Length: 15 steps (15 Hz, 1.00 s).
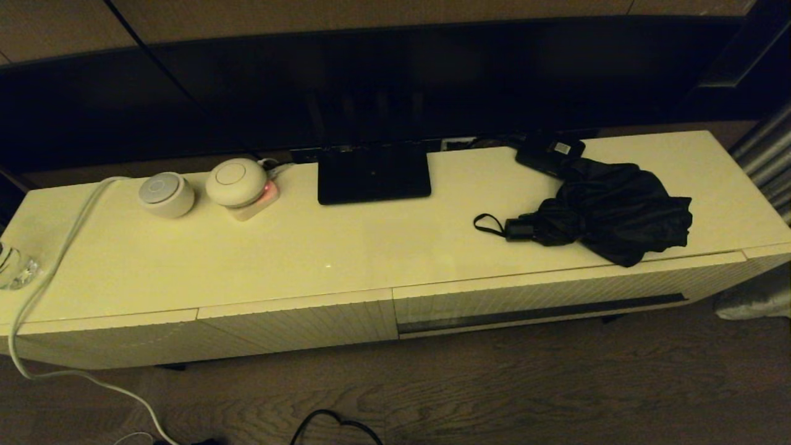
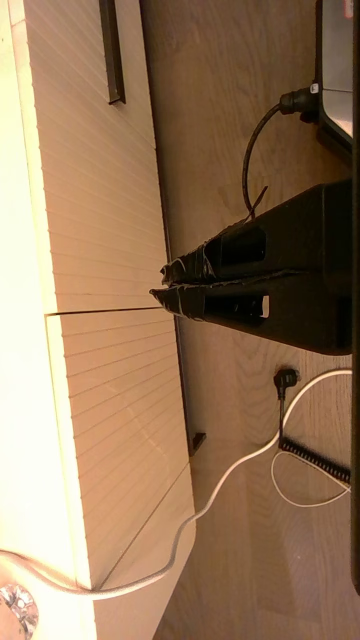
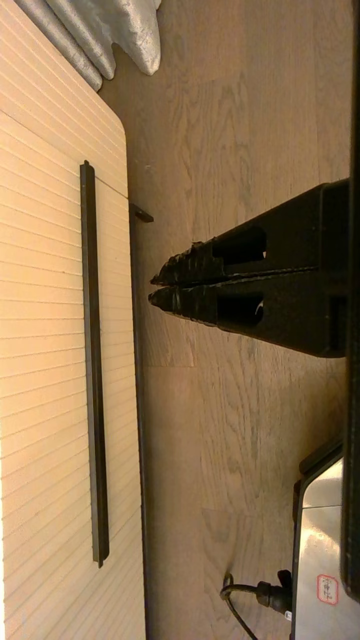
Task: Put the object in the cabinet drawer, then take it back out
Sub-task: Open the drawer
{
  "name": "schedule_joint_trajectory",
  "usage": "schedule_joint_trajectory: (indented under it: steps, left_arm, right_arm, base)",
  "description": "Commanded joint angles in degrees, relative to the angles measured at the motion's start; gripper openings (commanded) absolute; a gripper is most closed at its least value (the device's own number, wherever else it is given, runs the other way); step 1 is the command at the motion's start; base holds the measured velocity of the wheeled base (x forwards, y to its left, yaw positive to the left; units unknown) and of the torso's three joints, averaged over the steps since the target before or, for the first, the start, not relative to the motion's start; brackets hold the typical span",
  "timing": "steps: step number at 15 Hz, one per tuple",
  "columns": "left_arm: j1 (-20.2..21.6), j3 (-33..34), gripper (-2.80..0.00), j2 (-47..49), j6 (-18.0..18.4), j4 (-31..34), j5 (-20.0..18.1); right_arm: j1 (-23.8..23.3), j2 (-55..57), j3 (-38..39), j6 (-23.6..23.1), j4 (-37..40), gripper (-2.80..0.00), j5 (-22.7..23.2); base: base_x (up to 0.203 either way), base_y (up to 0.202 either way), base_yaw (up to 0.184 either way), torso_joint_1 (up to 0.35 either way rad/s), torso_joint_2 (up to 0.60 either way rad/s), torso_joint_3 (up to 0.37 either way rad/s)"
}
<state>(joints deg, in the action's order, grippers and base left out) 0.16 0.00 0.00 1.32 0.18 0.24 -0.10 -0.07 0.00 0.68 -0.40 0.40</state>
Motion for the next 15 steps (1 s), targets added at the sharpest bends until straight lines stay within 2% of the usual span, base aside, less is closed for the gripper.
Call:
schedule_joint_trajectory:
  steps: [1, 5, 7, 8, 11, 13, 15]
  left_arm:
    - [0.02, 0.18, -2.8, 0.0, 0.0, -0.01, 0.02]
    - [0.02, 0.18, -2.8, 0.0, 0.0, -0.01, 0.02]
    - [0.02, 0.18, -2.8, 0.0, 0.0, -0.01, 0.02]
    - [0.02, 0.18, -2.8, 0.0, 0.0, -0.01, 0.02]
    - [0.02, 0.18, -2.8, 0.0, 0.0, -0.01, 0.02]
    - [0.02, 0.18, -2.8, 0.0, 0.0, -0.01, 0.02]
    - [0.02, 0.18, -2.8, 0.0, 0.0, -0.01, 0.02]
  right_arm:
    - [0.01, -0.01, 0.09, 0.02, 0.13, -2.8, -0.05]
    - [0.09, -0.01, 0.08, -0.33, 0.12, -2.8, 0.04]
    - [0.09, -0.01, 0.09, -1.53, 0.37, -2.8, 0.11]
    - [0.09, -0.01, 0.09, -4.24, 0.32, -2.8, 0.39]
    - [0.1, -0.01, 0.0, -5.17, 0.58, -2.8, 0.04]
    - [0.06, 0.21, -4.32, -5.35, 2.48, -2.8, 0.25]
    - [0.05, 3.27, -13.36, -5.32, 8.11, -2.8, 1.14]
  base:
    - [0.0, 0.0, 0.0, 0.0, 0.0, 0.0]
    - [0.0, 0.0, 0.0, 0.0, 0.0, 0.0]
    - [0.0, 0.0, 0.0, 0.0, 0.0, 0.0]
    - [0.0, 0.0, 0.0, 0.0, 0.0, 0.0]
    - [0.0, 0.0, 0.0, 0.0, 0.0, 0.0]
    - [0.0, 0.0, 0.0, 0.0, 0.0, 0.0]
    - [0.0, 0.0, 0.0, 0.0, 0.0, 0.0]
